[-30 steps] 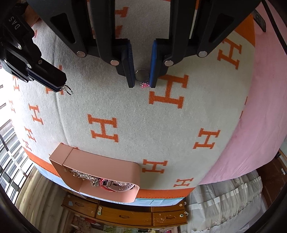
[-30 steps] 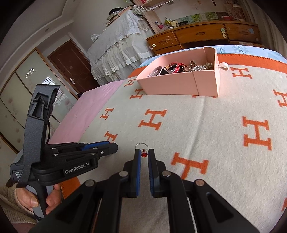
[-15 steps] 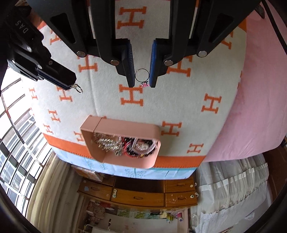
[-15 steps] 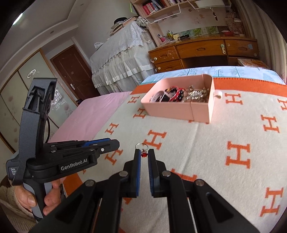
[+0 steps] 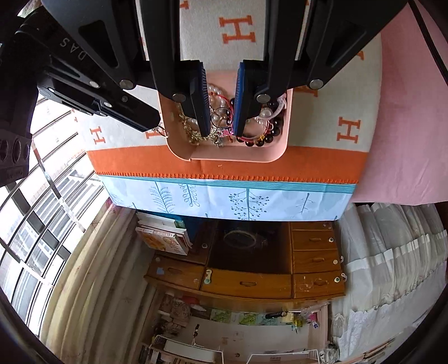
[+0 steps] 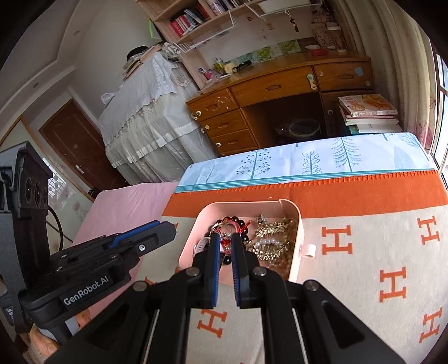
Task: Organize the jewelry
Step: 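Lower both rings into the pink tray and open both tools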
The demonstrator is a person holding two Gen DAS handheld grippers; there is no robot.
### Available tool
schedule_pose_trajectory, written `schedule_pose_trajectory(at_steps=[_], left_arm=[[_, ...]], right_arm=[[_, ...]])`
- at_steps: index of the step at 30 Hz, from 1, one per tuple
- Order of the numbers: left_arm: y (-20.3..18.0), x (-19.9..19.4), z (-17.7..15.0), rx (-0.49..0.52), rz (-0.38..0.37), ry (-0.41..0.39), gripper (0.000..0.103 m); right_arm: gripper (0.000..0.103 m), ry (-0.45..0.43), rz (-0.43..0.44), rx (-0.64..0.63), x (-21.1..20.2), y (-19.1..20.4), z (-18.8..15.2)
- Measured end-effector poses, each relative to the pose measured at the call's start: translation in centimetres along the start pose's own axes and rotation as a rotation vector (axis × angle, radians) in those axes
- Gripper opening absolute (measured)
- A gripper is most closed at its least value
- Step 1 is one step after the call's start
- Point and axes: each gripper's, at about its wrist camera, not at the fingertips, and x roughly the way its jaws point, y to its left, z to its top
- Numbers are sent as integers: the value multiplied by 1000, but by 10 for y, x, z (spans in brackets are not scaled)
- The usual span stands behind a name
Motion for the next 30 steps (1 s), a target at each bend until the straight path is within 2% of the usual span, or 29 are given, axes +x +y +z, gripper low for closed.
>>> schedule_pose_trajectory(at_steps=[3,8,10,13,14,16,20,24,28,30], left_arm=[[5,20,9,11,20,18,14],[13,45,11,13,27,59,16],[16,50,10,16,41,63,31],[24,52,7,4,72,56,48],[28,52,7,-8,69,56,52],[35,50,6,-29,60,55,69],[37,40,2,-14,76,33,73],[29,18,-8,17,108,-3,89],[12,-11,-26,79,134,-49,90],[3,-28,-38,106,149,-75,90]], right_arm=[[8,33,-12,41,26,-11,10],[8,81,25,106,63,-25,18],[9,115,38,123,76,-28,19],[9,133,17,112,86,-25,17],[9,125,16,106,87,-25,16],[9,119,26,102,86,-25,16],[11,99,5,91,75,-21,15],[12,70,-21,57,54,-13,11],[12,48,-53,16,28,-3,0],[18,45,-78,-4,14,1,-10]])
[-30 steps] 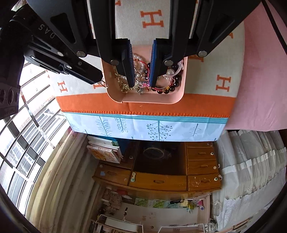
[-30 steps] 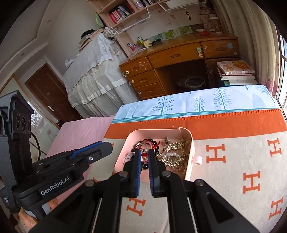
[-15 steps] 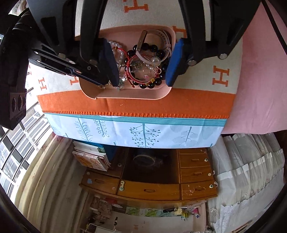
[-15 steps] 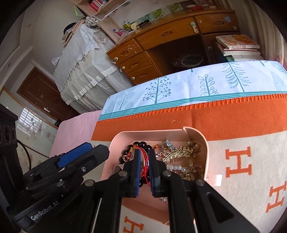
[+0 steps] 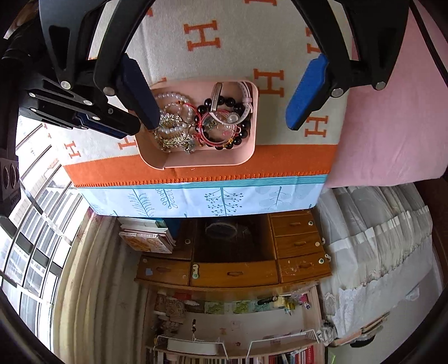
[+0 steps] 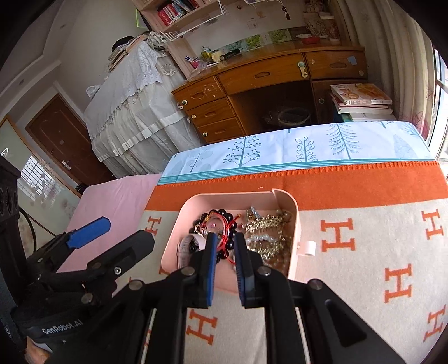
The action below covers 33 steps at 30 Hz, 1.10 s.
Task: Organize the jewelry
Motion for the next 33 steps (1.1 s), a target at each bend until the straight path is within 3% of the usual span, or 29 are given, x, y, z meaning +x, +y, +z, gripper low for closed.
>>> schedule_pose_trajectory(at_steps=[2,4,10,15,21,26,33], left_arm=[[-6,-18,-14,17,6,-23,92],[-11,-35,-28,21,16,-36,102],[-22,-72,-69,30,77,-42,102],[-29,-101,-98,-4,5,-33,102],[-34,-135,-122,-62,1,-61,102],[-37,-154,-135,-102,26,-84,102],[-44,-163,-144,-99,76,-101,102]], right_arm=[[30,-13,-25,-14,-15,1,-13],[36,-23,-39,-17,-30,1,-27],[38,-16,-71,-17,-67,0,-72],[42,-9,-114,-27,-94,8,-110],[47,-56,-158,-15,-135,17,-142],[54,-112,-201,-18,-166,25,-157],[55,-149,-207,-22,-179,27,-163]])
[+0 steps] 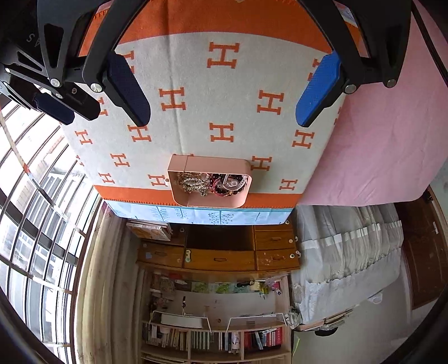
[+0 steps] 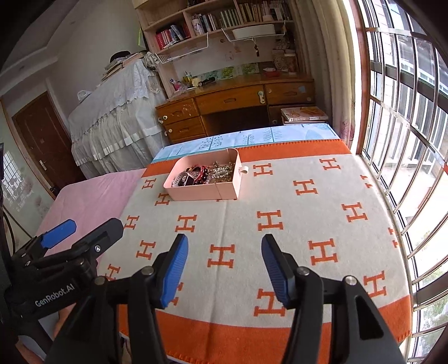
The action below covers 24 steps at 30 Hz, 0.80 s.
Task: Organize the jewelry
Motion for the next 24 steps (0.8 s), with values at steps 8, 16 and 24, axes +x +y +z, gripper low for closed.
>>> schedule_pose_trajectory(at_steps=[8,16,24], left_arm=[[-2,-1,-5,-5,30,7,102],[0,5,-7,-17,27,34,102],[0,5,-8,-18,25,40,102]], right_arm=[[55,0,-23,-10,1,0,-8],[55,-5,-24,-21,0,1,-11],[55,-12,-29,-25,0,2,-11]])
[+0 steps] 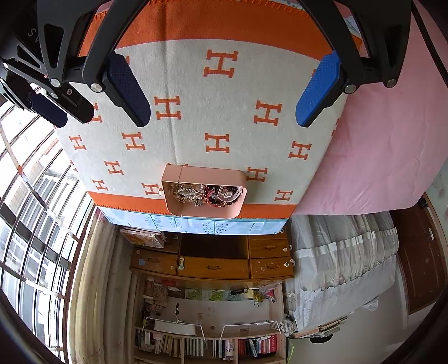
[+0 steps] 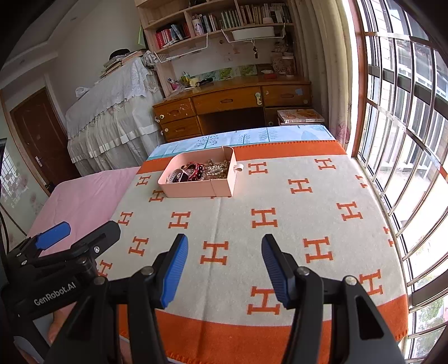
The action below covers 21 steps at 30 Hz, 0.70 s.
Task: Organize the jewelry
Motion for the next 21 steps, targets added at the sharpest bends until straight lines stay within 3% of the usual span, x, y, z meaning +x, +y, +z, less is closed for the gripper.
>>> schedule_pose_trajectory(at_steps=[21], left_arm=[[2,5,-2,-1,5,19,102]], right_arm=[[55,2,-3,1,1,1,-1]])
